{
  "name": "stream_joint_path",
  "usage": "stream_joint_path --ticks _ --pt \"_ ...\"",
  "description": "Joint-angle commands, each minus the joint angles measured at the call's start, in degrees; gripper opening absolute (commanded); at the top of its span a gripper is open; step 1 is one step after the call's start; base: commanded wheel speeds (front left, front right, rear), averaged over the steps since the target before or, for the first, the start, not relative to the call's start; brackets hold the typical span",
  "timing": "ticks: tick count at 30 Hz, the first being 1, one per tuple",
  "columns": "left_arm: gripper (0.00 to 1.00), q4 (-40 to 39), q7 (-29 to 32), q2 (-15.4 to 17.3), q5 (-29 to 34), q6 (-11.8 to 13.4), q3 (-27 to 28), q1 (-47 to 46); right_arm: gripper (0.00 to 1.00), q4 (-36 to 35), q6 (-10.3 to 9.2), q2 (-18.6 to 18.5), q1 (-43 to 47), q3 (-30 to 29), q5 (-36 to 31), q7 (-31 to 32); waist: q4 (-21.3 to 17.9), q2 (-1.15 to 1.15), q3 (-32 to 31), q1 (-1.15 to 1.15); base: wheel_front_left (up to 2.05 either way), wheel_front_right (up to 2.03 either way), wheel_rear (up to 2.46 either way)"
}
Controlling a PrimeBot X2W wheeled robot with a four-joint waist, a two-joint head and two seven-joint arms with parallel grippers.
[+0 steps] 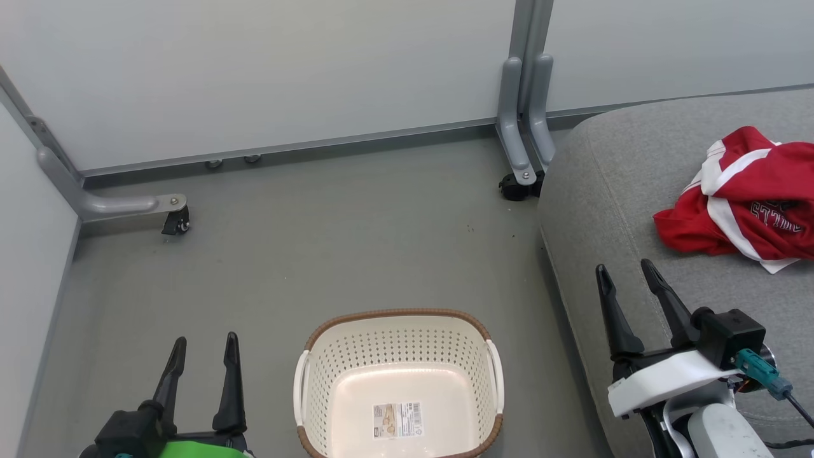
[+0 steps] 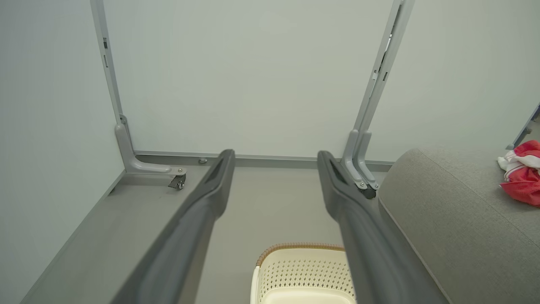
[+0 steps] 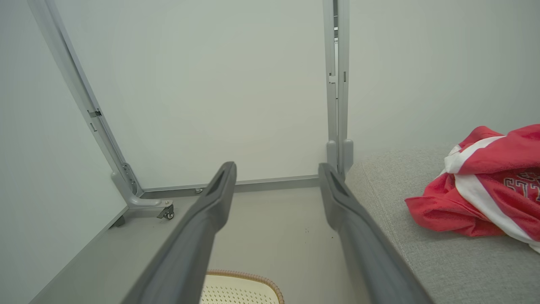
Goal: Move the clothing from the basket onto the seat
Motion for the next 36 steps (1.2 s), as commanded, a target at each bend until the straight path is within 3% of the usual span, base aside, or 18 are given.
stream_joint_path --ticks 1,36 --pt "1.0 0.13 0.0 0.1 -0.31 -0.15 0.36 0.79 1.0 -0.04 -0.06 -0.34 0.05 0.12 0.21 0.0 -0.15 0.0 -0.04 0.0 0.0 0.0 0.0" --pt "1.0 1.68 0.0 0.09 -2.45 -0.15 1.1 0.04 1.0 -0.05 -0.06 -0.63 -0.24 -0.76 -0.36 0.0 -0.42 0.0 0.28 0.0 0.0 0.0 0.0"
